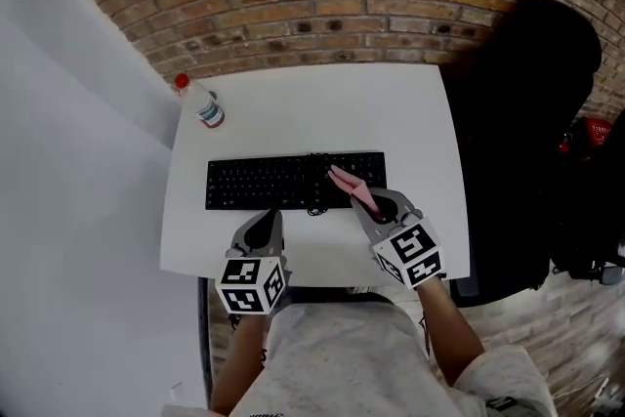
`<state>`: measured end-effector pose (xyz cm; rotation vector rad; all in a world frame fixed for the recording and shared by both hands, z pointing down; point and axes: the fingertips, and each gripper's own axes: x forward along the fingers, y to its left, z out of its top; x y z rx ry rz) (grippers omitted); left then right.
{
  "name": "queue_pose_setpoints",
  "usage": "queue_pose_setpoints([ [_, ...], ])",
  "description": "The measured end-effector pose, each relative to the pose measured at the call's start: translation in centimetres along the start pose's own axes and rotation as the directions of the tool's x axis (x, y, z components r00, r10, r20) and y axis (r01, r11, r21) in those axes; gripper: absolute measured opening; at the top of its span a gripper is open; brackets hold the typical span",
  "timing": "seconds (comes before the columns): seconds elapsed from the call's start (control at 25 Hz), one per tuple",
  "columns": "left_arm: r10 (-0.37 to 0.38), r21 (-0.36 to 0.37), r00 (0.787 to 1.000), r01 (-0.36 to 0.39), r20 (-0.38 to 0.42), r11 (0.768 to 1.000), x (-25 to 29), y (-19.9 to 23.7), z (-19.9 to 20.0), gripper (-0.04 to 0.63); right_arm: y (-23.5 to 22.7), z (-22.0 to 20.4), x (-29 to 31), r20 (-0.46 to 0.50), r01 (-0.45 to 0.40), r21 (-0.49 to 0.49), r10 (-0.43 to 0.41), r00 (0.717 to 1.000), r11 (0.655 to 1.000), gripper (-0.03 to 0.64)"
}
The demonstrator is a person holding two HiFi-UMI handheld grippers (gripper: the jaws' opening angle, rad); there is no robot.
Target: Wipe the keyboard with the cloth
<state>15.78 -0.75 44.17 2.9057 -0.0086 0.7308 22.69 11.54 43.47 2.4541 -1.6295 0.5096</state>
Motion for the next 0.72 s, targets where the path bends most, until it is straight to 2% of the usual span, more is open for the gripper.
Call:
queue_pose_setpoints([
  [0.72, -0.061, 0.022, 0.997, 0.062, -0.05, 0.998, 1.8, -2.2, -1.1, -0.003, -1.3, -1.3, -1.4, 0.001, 0.04, 0.048, -0.04, 0.999, 0.998, 0.021],
])
